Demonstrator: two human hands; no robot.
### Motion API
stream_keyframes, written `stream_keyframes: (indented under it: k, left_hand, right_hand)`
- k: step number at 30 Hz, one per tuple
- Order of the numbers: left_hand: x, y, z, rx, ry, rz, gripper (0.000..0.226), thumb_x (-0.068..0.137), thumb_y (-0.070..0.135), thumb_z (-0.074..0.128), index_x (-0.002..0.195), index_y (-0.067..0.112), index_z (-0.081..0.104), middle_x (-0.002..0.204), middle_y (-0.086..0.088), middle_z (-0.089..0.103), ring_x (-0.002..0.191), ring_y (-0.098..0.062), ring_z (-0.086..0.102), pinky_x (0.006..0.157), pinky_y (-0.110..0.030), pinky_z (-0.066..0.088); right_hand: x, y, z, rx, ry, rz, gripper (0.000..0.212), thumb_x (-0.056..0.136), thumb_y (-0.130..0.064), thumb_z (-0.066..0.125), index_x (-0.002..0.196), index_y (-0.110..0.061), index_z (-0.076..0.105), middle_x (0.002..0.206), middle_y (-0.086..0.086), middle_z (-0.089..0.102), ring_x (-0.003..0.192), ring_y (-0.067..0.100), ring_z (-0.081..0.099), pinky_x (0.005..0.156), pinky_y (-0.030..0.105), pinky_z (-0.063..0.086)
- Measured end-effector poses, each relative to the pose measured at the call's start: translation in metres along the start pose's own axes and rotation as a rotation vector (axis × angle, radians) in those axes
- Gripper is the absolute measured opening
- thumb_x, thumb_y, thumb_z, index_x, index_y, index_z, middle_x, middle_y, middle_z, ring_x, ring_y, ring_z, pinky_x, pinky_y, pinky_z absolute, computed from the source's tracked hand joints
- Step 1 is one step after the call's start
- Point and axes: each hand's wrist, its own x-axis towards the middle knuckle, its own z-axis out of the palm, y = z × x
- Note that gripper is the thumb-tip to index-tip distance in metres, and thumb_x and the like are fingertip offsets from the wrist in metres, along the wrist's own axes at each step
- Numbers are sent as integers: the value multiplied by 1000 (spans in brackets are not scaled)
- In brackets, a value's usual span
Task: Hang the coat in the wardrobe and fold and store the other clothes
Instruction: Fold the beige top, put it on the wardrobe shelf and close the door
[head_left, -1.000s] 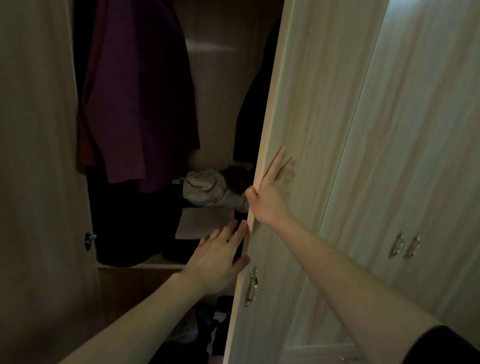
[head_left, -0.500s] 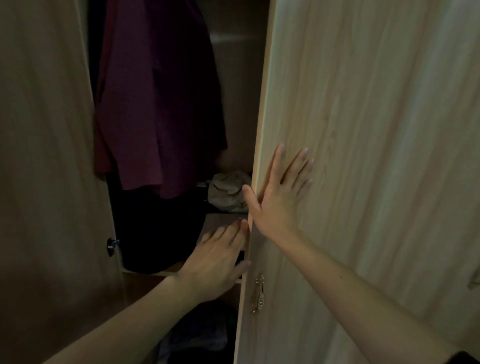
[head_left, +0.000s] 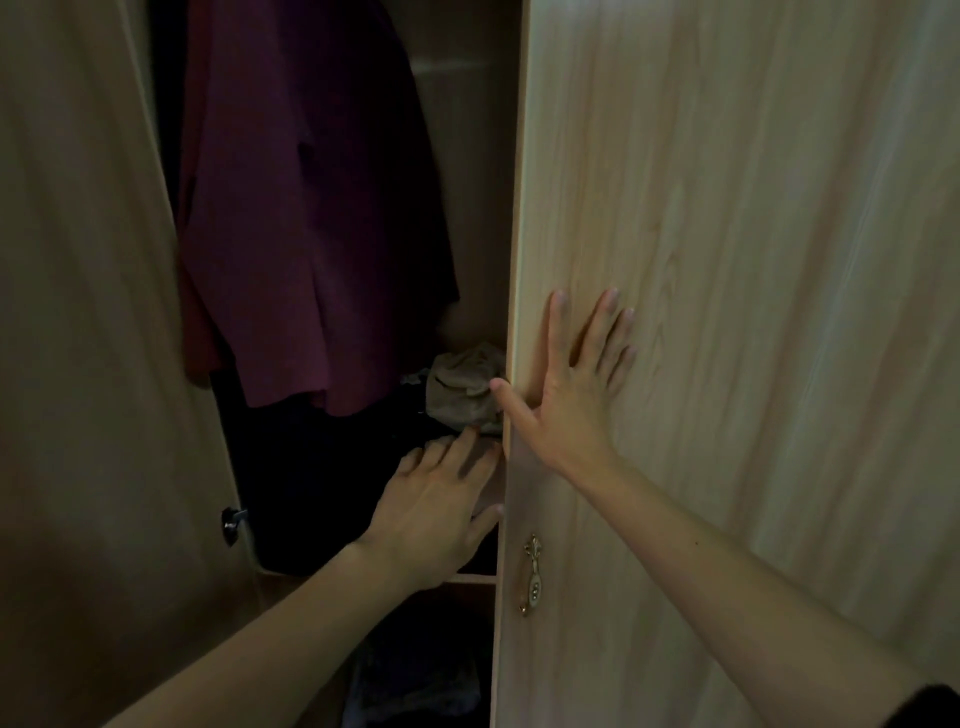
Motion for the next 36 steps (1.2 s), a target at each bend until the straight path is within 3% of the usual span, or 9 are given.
stream_keyframes:
  k: [5, 15, 19, 27, 32, 36]
  left_hand:
    - [0, -24, 2, -10, -35, -71, 66, 100, 58, 28, 157, 27, 14, 165, -2, -2, 149, -25, 12, 118, -45, 24]
    - [20, -42, 13, -115, -46, -150, 66, 100, 58, 30, 156, 26, 19, 166, -1, 2, 149, -23, 11, 118, -44, 21]
    - [35, -46, 22, -173, -52, -169, 65, 100, 59, 29, 156, 27, 20, 165, 0, 2, 149, -21, 11, 118, -43, 19]
    - [62, -80, 55, -218, -78, -248, 64, 100, 58, 29, 156, 27, 21, 165, 3, 1, 148, -20, 12, 116, -41, 20]
    - [78, -90, 67, -233, -79, -268, 63, 100, 57, 30, 155, 27, 23, 165, 2, 4, 148, -21, 15, 117, -42, 22]
    - [84, -84, 62, -227, -53, -250, 62, 100, 56, 32, 154, 26, 26, 165, 1, 8, 147, -21, 17, 115, -42, 24]
  right_hand:
    - [10, 1, 16, -49, -1, 20, 107, 85, -69, 54, 157, -26, -12, 157, 26, -27, 143, 46, -28, 115, 67, -7]
    - [31, 5, 41, -144, -44, 13, 108, 86, -65, 56, 155, -25, -16, 154, 27, -34, 140, 50, -32, 113, 65, -12]
    - [35, 17, 62, -200, 32, -24, 99, 90, -66, 49, 158, -22, -7, 157, 28, -25, 142, 51, -26, 114, 65, -12]
    - [52, 41, 105, -366, 163, -66, 89, 91, -72, 40, 158, -21, 9, 161, 27, 2, 144, 57, 0, 115, 69, 1]
    - [55, 48, 113, -365, 225, -107, 88, 90, -74, 34, 156, -26, 2, 161, 14, -15, 145, 54, 1, 115, 69, -2]
    - [56, 49, 115, -355, 250, -110, 85, 89, -72, 38, 156, -25, 15, 161, 20, 9, 144, 55, 6, 114, 71, 2]
